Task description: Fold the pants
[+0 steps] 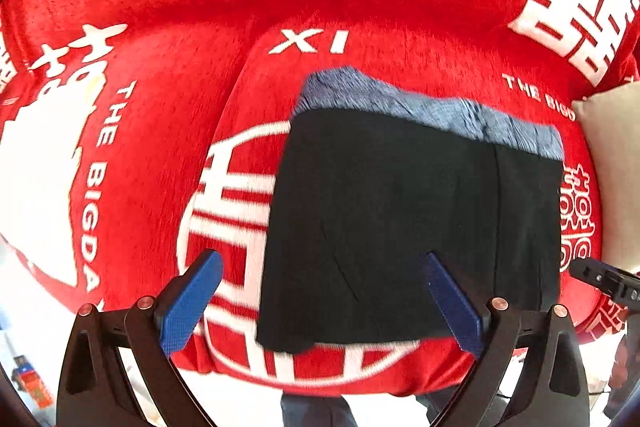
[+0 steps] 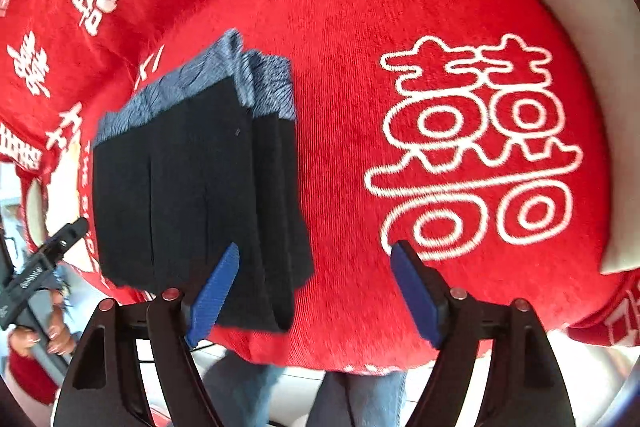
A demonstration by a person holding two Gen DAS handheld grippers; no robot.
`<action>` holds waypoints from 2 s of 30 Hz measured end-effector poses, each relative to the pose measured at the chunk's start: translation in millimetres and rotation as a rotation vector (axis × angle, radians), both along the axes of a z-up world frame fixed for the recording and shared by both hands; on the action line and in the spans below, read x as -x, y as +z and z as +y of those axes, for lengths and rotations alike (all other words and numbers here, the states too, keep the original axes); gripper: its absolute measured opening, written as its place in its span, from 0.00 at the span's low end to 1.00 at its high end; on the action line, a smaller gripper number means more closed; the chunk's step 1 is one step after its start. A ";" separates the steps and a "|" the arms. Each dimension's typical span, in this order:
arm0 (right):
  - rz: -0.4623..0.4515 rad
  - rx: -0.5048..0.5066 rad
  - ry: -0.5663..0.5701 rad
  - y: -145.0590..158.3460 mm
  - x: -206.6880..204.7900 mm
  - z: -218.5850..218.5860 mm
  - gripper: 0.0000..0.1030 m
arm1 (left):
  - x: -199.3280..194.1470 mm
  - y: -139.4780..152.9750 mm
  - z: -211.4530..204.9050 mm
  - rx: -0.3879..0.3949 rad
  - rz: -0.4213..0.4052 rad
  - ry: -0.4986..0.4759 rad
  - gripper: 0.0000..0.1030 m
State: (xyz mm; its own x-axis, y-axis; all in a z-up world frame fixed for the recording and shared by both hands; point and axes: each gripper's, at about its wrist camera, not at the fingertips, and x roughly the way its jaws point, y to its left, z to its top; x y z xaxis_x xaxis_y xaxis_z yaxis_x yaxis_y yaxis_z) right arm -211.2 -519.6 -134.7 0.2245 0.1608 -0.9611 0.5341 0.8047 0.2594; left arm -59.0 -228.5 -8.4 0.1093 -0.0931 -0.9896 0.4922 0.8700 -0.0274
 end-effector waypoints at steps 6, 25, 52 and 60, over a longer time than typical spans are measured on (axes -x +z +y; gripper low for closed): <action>-0.063 0.086 -0.015 38.4 21.7 33.8 1.00 | 30.4 22.3 -6.6 -0.022 0.002 -0.058 0.98; -0.056 0.172 -0.096 109.8 38.6 113.4 1.00 | 49.9 86.4 29.9 -0.041 -0.117 -0.139 0.98; -0.050 0.260 -0.066 136.0 37.7 149.2 1.00 | 62.7 107.0 49.6 -0.017 -0.136 -0.186 0.98; -0.046 0.267 -0.061 137.3 36.9 150.2 1.00 | 62.9 109.0 48.5 -0.014 -0.141 -0.192 0.98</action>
